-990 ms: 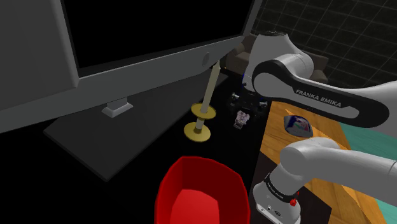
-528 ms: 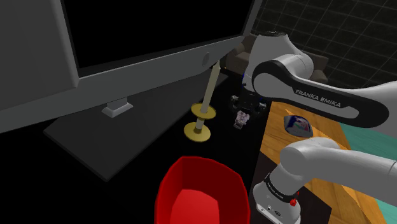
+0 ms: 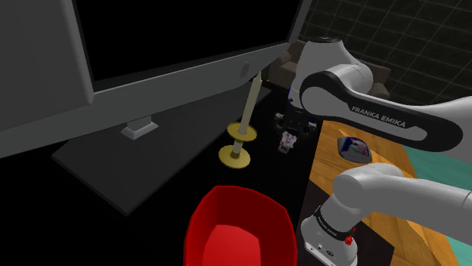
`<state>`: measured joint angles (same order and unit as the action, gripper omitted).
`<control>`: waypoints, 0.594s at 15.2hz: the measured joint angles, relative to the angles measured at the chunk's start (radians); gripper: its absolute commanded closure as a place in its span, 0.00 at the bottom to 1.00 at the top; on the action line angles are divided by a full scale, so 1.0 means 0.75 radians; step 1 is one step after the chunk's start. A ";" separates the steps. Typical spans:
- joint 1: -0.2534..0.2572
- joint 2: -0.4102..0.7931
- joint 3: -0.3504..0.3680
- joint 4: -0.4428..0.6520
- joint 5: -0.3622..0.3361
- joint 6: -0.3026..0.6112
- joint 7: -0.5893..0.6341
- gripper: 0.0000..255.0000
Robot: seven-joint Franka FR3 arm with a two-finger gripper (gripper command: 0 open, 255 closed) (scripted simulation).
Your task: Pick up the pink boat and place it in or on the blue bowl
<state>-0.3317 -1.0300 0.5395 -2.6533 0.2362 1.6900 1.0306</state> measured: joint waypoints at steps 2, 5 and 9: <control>-0.002 -0.001 -0.008 0.020 -0.006 -0.019 -0.001 1.00; -0.012 0.004 -0.027 0.066 -0.024 -0.062 -0.009 1.00; -0.026 0.014 -0.052 0.135 -0.048 -0.122 -0.019 1.00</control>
<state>-0.3512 -1.0192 0.5006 -2.5518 0.2003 1.5987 1.0166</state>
